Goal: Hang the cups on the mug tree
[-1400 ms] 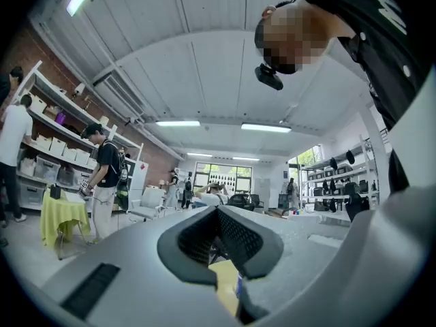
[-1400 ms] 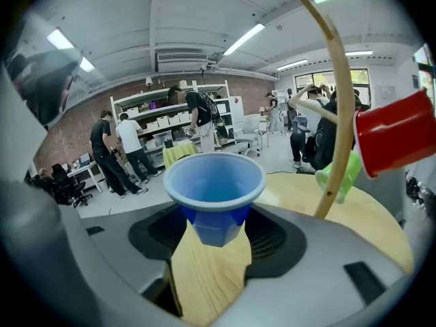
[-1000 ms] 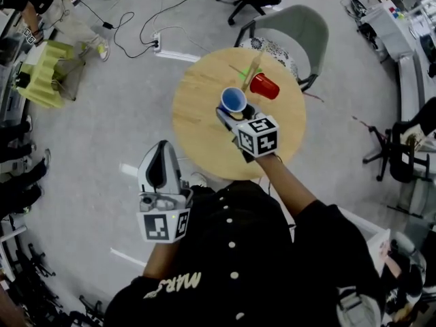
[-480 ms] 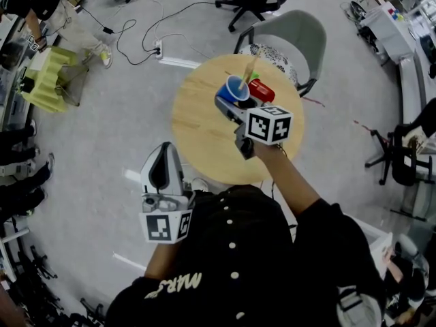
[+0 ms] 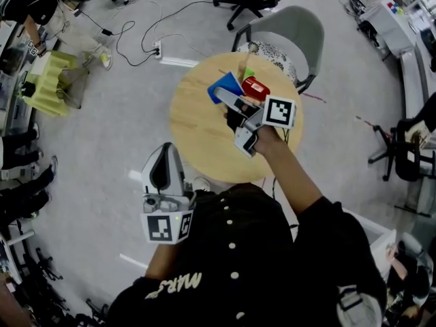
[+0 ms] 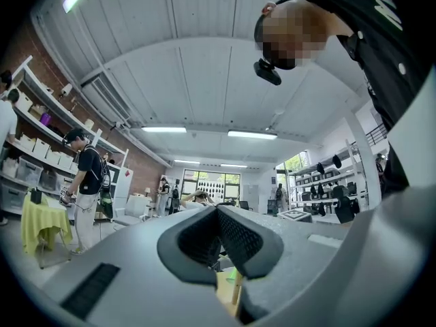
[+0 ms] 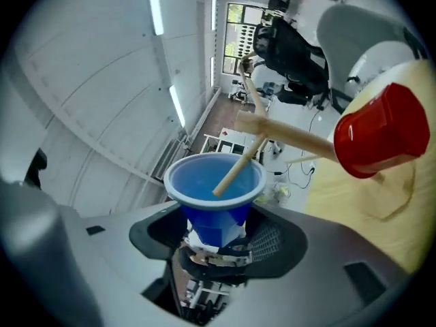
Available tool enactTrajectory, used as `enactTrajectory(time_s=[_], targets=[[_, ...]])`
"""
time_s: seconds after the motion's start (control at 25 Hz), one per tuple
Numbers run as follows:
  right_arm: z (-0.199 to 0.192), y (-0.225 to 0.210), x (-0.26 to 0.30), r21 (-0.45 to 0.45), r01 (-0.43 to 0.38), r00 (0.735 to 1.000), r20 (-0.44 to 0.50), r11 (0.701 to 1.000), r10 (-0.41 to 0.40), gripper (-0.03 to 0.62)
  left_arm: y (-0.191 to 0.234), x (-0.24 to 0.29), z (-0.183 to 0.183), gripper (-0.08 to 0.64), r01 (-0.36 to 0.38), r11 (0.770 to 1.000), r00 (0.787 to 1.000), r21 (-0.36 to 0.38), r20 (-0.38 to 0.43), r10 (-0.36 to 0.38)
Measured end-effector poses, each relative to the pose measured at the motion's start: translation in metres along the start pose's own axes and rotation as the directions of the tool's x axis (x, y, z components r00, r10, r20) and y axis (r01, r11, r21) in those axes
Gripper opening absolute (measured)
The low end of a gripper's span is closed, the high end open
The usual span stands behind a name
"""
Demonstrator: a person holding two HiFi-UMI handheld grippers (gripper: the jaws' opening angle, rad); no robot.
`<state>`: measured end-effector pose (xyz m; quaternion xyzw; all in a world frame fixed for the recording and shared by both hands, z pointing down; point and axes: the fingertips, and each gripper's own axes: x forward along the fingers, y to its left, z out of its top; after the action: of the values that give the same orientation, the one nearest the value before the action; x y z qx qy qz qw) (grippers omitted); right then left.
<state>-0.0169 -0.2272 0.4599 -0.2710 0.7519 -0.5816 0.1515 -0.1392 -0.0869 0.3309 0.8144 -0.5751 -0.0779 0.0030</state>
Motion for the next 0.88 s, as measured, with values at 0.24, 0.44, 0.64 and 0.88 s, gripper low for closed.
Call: enactTrajectory(time_s=[0.24,0.44,0.64,0.88], targets=[[0.012,0.004,-0.005,0.188,-0.165,0.986,0.015,0.968,0.165,0.256,-0.019,0.007,-0.003,-0.005,0.011,1.0,1.0,0.008,-0.013,-0.011],[0.014,-0.001,-0.004,0.294,-0.217,0.975,0.025,0.931,0.22,0.259,-0.025,0.011,-0.009,-0.003,0.015,1.0,0.999,0.009,-0.028,-0.015],[0.011,-0.014,-0.004,0.352,-0.22,0.973,0.01,0.91,0.231,0.261,-0.032,0.016,-0.021,-0.003,0.021,1.0,0.999,0.01,-0.035,-0.021],[0.013,-0.027,-0.015,0.382,-0.208,0.975,0.013,0.9,0.22,0.264,-0.044,0.024,-0.029,-0.003,0.022,1.0,0.998,0.004,-0.055,-0.022]])
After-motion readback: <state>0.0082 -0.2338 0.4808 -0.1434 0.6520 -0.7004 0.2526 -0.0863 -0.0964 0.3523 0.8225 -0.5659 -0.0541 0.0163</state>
